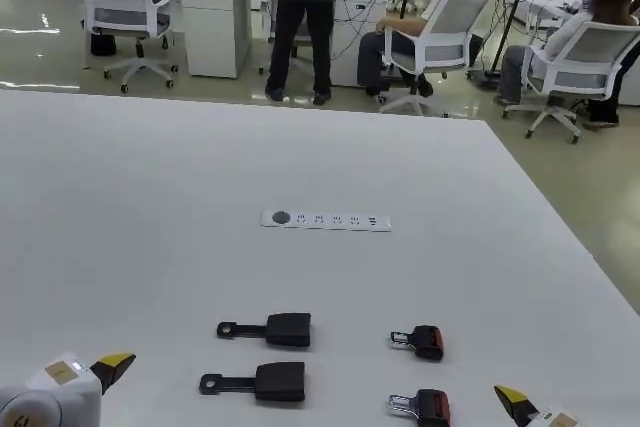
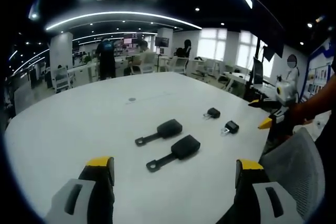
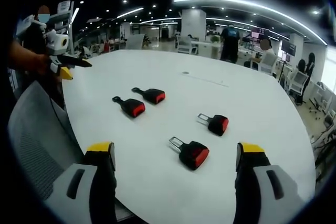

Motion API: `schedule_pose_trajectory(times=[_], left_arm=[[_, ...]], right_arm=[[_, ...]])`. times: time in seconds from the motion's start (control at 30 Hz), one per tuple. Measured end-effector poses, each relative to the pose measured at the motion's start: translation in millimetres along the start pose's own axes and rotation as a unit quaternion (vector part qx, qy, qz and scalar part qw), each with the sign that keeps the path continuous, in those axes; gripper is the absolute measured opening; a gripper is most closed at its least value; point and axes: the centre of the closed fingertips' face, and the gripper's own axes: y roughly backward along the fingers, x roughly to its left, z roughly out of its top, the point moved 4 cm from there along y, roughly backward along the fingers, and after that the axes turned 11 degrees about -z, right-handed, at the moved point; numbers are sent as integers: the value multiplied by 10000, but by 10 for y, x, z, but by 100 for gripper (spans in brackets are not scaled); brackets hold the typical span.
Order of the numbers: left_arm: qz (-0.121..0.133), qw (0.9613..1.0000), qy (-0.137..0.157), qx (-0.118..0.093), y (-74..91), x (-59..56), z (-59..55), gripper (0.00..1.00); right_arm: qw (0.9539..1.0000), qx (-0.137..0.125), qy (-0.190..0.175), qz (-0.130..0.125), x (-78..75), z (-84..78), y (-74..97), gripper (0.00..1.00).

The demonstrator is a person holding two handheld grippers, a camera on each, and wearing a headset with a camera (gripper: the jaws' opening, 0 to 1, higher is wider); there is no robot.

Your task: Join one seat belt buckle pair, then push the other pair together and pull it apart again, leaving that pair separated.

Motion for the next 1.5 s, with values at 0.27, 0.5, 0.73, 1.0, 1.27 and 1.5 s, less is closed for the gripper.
schedule_pose_trajectory(times=[0.27,0.5,0.73,1.0,1.27,1.5], left_arm=[[-12,10000,-25,15,-2,-46,20,98],[-32,10000,-39,38,-17,-65,36,98],[-43,10000,-44,55,-39,-64,22,98],[-42,10000,-17,54,-59,-40,1,98],[-31,10000,4,55,-81,-28,-21,98],[-48,10000,23,42,-103,-12,-32,98]], right_arm=[[10000,-2,5,6,-12,9,4,96],[10000,0,17,2,-31,-2,-1,95],[10000,23,5,-22,-44,-25,2,95],[10000,68,5,-28,-60,-84,-29,95],[10000,81,-5,-15,-67,-75,-26,95],[10000,86,19,-23,-72,-45,-13,95]])
